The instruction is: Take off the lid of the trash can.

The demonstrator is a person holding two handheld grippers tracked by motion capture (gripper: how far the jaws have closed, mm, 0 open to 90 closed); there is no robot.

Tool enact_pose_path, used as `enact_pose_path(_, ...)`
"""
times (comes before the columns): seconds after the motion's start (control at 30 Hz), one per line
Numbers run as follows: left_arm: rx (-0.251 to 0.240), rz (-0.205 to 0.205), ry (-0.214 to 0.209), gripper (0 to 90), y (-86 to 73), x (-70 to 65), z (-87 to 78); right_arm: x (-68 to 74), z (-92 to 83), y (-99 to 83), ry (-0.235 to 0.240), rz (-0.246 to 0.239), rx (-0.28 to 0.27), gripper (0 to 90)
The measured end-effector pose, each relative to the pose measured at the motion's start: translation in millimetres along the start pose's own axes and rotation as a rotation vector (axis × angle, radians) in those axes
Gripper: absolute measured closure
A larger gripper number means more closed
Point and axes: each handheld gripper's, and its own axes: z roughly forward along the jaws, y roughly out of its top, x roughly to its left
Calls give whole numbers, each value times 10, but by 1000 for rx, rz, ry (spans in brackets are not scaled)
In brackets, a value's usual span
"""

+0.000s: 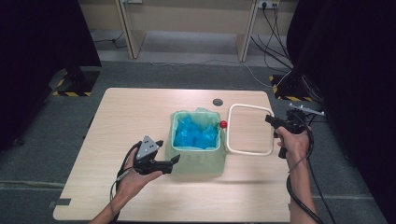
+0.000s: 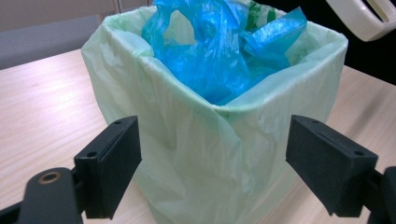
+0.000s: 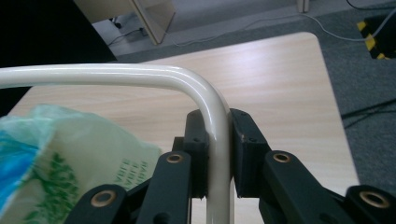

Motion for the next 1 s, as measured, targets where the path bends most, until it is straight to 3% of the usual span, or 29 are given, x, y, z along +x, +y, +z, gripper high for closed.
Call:
enact_pose_path(0.2,11,-3,-7,173,-52,3,10,-258,29,-218,-23,51,20,784)
enact_pose_path(0.53,10,-22,-4,167,-101,51,-4,-608,153,-706,-61,90,61,781)
enact_pose_path(0.7,16,-25,-6,167,-124,46,9,-705,175,-852,-66,116,71,779)
enact_pose_path(1.0,18,-33,-10,166,-143,39,28,-697,206,-976,-91,87,74,775)
